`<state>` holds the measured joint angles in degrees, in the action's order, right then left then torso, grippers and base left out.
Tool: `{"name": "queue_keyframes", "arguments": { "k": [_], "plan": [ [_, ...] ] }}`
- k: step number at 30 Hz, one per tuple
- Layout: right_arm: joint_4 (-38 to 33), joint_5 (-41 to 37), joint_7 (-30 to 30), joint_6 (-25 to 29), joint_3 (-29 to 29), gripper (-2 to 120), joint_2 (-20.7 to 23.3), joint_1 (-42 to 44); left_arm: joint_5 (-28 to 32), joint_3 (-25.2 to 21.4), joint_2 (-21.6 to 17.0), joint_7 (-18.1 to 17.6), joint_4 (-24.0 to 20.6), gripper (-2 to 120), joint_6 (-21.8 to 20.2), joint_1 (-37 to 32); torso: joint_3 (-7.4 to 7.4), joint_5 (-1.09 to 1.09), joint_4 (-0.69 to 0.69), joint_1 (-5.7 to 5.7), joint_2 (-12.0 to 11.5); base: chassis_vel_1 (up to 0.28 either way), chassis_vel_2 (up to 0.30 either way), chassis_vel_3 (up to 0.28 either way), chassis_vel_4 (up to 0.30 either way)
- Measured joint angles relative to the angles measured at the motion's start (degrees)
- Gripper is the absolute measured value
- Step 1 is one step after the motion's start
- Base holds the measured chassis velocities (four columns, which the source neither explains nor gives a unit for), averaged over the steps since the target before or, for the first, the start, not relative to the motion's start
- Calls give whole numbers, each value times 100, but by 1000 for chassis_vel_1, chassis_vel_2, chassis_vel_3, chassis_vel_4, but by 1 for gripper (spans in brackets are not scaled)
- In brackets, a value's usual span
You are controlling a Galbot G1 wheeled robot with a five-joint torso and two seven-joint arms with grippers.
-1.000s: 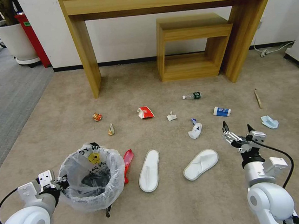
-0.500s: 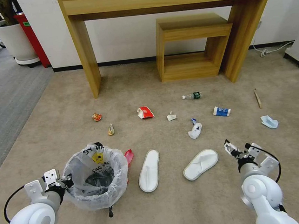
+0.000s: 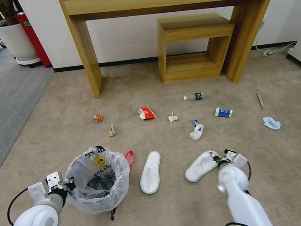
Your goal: Pick up the trash bin and place the garbage on the floor into it.
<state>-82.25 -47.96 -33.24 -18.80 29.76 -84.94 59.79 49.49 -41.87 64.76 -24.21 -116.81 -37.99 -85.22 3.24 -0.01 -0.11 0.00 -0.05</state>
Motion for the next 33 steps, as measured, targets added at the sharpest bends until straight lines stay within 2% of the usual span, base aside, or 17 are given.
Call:
{"name": "queue_keyframes", "arguments": {
  "k": [25,26,30,33],
  "plan": [
    [1945,555,313,441,-75,96,-464,-885,-82,-11,33,23,9,1,85,-90,-1,0,0,0,0,0,0,0,0],
    [2061,630,375,482,-68,89,-497,-947,-89,-2,34,28,12,1,91,-91,-1,0,0,0,0,0,0,0,0],
    [2248,731,438,571,-62,80,-538,-1037,-98,11,28,37,24,1,107,-89,-1,0,0,0,0,0,0,0,0],
    [2265,752,470,600,-59,65,-523,-1033,-101,11,3,55,60,1,124,-69,-1,0,-1,0,0,0,0,0,0]
  ]
}}
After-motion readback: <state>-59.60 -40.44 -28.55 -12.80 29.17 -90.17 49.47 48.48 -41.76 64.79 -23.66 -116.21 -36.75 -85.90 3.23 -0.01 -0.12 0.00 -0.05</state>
